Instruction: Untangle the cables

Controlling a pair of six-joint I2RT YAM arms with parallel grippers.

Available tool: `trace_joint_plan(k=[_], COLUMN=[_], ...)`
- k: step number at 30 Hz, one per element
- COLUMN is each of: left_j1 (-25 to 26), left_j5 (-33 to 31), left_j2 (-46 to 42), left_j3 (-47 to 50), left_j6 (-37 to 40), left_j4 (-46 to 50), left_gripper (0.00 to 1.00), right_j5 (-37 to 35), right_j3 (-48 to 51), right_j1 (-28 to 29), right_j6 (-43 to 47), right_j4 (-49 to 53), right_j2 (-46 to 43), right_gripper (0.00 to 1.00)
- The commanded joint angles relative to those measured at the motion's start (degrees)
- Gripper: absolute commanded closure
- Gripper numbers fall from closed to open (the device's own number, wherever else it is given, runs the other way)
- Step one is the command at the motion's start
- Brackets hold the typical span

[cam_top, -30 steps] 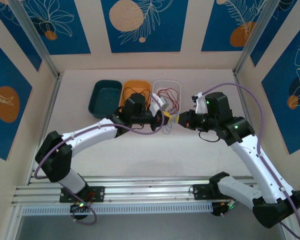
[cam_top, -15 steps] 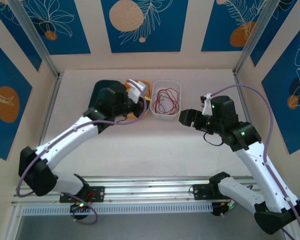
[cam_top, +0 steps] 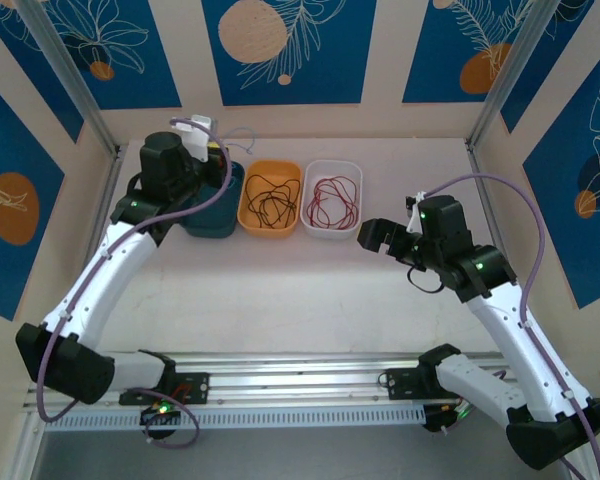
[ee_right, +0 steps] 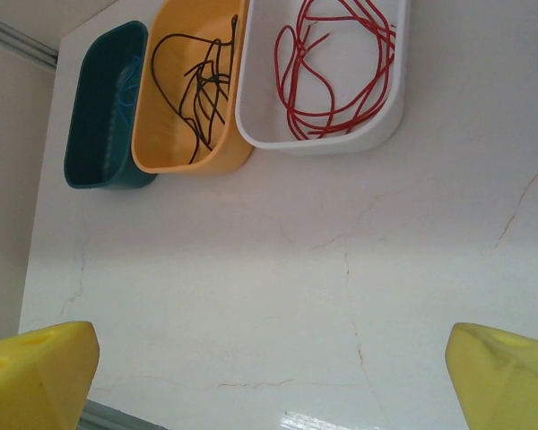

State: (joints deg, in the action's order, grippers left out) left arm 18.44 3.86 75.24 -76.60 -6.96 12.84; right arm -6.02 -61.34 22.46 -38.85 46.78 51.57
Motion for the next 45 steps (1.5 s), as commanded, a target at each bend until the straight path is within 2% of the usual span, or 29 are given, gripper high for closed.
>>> trace_joint_plan(k=[1,8,13,24,35,43,45], left_j1=[-3.31,-8.1,-9.54,-10.77,-10.89,-10.91,-10.94], left_j5=[-0.26,-0.25,-1.67,-5.01,-13.83,-14.93,-15.65], left_j2=[3.2,10.01,13.74,24.25,35.31,40.57,41.58], left_j3=[-1.69,-1.66,-1.21,-2.41,-7.86,-10.45,-11.21], left_j6=[0.41,-3.05,-3.84,-5.71,-5.61,-5.1,-4.59], left_j4=[-1.24,-1.45,-0.14,2.89,10.49,13.23,14.24], left_gripper=[1.0,1.0,1.0,1.0,1.0,1.0,0.96], right_j5=[-0.75,-1.0,-1.14,-0.7,-0.5,-0.04,-0.04], right_j3=[0.78,1.37,2.44,3.42,4.48,5.0,5.17], right_j1=[-0.31,-0.45,-0.59,-1.02,-1.38,-1.71,-1.71], right_j6=[-0.78,-1.66,-2.46,-2.89,-3.25,-3.34,-3.34], right_j4=[0.59,1.16,1.37,1.13,1.31,0.98,0.98], right_j2=[-0.03,-0.24,-0.72,-0.28,-0.4,-0.22,-0.21], right_gripper=[0.01,0.01,0.01,0.01,0.01,0.01,0.01])
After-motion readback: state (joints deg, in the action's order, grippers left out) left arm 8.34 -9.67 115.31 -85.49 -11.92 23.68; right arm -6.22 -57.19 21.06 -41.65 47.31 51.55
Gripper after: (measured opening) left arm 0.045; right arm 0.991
